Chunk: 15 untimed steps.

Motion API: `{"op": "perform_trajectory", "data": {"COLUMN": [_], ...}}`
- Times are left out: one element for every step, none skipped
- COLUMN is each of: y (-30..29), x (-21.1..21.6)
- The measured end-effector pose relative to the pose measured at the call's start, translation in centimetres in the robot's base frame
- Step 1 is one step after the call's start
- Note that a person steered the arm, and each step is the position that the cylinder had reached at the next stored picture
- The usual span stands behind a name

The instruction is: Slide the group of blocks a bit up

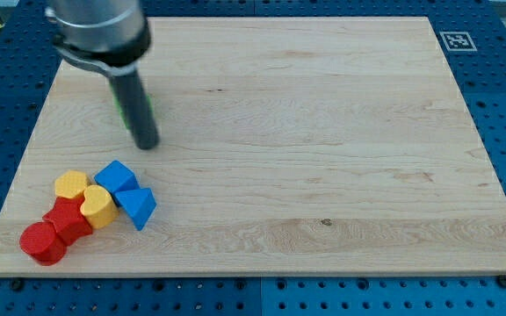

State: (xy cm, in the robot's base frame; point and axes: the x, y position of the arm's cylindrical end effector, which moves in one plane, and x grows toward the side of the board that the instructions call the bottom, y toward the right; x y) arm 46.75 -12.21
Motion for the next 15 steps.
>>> {"op": "perform_trajectory", "data": {"y": [7.0,8.9,7.8,8.2,4.8,6.4,8.3,4.7,-0.4,-7.4,-15.4,-18.1,-18.0,-17.0,-14.9], "x": [4.3,9.7,8.7,12.3,15.1,13.3,8.3,2.6,-0.2,-0.3,-0.3,3.3,10.2,15.1,14.9]}}
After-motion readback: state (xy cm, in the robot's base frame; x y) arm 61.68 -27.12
